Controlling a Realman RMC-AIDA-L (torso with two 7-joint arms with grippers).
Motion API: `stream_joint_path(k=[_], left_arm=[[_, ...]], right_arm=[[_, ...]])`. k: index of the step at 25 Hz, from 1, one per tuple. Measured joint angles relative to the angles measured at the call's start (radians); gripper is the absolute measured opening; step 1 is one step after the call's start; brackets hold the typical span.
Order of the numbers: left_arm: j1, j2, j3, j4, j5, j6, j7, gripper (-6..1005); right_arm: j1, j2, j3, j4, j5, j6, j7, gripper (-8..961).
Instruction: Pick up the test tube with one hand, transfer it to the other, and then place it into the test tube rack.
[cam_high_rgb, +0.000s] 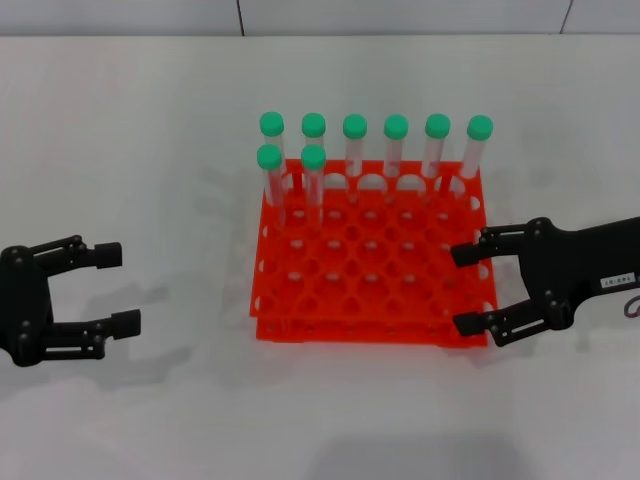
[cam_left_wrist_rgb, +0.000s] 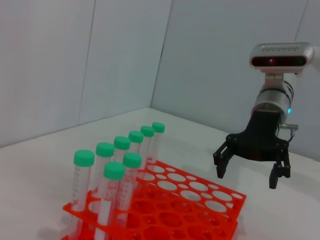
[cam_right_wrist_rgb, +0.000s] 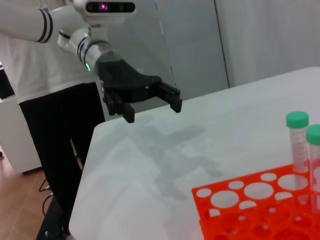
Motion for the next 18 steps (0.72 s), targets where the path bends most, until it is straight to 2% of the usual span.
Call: stream_joint_path(k=[18], left_arm=[[-0.009, 0.004, -0.003, 0.0, 0.005, -0.012, -0.007, 893]], right_arm=[[-0.001, 0.005, 0.001, 0.001, -0.009, 0.039, -0.001, 873]])
